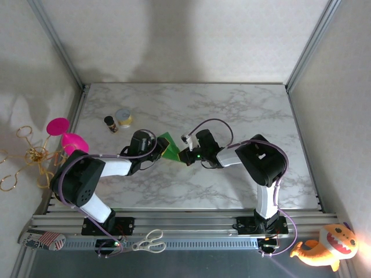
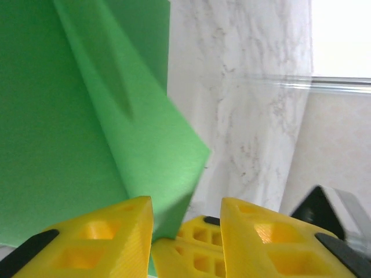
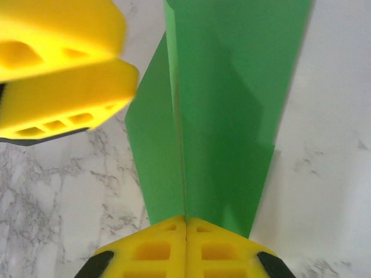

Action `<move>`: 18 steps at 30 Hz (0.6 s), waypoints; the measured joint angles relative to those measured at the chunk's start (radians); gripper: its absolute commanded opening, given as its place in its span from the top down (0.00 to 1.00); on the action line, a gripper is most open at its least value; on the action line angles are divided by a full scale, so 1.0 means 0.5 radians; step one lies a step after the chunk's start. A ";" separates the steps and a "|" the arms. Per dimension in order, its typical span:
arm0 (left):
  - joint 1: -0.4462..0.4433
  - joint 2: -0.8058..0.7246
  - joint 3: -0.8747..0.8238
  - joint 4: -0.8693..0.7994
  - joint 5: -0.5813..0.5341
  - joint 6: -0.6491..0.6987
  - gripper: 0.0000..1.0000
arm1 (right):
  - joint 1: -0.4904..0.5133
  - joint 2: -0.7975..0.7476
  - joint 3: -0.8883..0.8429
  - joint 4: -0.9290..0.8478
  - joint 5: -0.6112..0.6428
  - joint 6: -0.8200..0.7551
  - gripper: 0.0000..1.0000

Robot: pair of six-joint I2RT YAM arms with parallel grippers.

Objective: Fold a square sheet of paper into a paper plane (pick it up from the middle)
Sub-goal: Fourth fold the wing at the center of the table.

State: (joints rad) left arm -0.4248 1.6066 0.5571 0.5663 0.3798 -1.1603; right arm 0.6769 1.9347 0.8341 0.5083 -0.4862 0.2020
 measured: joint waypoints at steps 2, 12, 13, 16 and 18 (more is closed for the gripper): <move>0.000 0.020 0.000 0.037 0.008 0.002 0.63 | -0.016 0.013 0.000 0.001 -0.019 0.035 0.93; 0.000 0.143 -0.006 0.086 0.029 0.031 0.57 | -0.031 0.032 0.011 0.008 -0.085 0.144 0.92; 0.000 0.157 -0.006 0.087 0.036 0.034 0.57 | -0.033 0.033 0.012 0.008 -0.087 0.149 0.92; 0.000 0.197 -0.005 0.087 0.043 0.038 0.59 | -0.037 0.038 0.018 0.008 -0.103 0.159 0.92; 0.000 0.209 -0.001 0.089 0.043 0.043 0.59 | -0.039 0.042 0.024 0.007 -0.116 0.165 0.92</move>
State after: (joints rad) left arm -0.4248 1.7111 0.5568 0.6106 0.4015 -1.1385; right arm 0.6575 1.9556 0.8459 0.5117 -0.5442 0.2844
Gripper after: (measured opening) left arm 0.410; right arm 0.083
